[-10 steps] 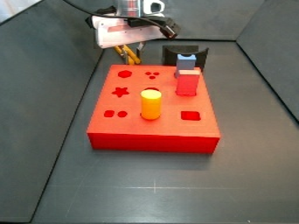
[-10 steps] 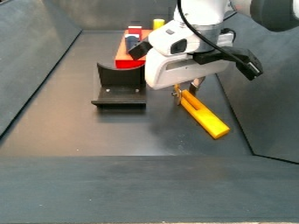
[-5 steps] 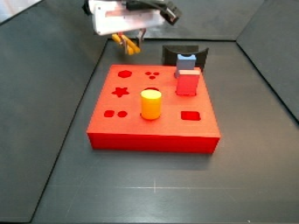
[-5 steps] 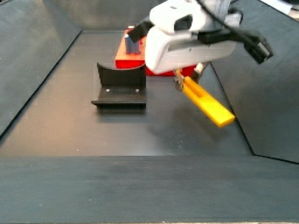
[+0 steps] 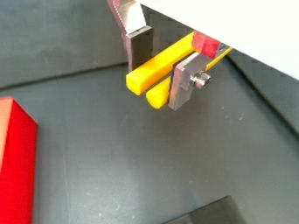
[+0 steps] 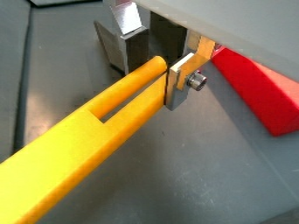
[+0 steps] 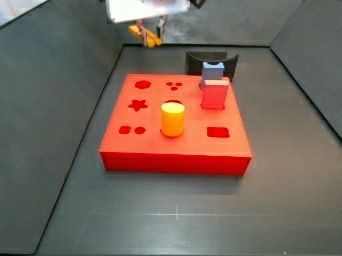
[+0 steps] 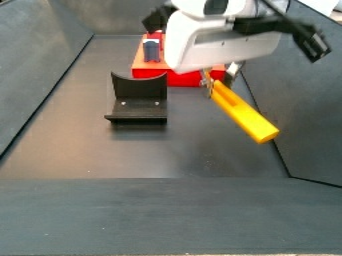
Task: Pick up the square-circle object. Move up. Rotate the square-circle object. Place the square-circle object on the fixture. Regrasp the square-circle object. Move to above the board. Insert the square-circle object.
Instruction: Rotate the square-circle object.
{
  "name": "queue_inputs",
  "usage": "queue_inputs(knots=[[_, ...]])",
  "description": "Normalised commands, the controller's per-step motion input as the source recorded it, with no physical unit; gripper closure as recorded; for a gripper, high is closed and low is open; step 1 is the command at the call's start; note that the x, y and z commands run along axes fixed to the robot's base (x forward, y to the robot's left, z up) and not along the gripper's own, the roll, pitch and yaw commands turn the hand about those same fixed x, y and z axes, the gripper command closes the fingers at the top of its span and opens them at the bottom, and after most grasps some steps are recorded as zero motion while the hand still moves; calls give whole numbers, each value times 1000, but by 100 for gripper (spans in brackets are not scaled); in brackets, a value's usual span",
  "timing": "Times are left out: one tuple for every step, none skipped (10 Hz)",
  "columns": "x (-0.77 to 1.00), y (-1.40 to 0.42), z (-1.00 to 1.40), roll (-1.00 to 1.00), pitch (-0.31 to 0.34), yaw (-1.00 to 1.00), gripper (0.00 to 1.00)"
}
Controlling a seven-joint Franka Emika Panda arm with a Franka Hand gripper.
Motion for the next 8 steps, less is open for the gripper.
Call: queue_inputs(knots=[[17, 101, 397, 4, 80, -8, 100], [9, 64, 258, 27, 86, -9, 100], [0, 0, 0, 0, 0, -1000, 100], [10, -6, -50, 0, -1, -1000, 100], [16, 0, -35, 0, -1, -1000, 100], [19, 0, -26, 0, -2, -1000, 100], [19, 5, -25, 0, -2, -1000, 100], [20, 6, -22, 0, -2, -1000, 100]])
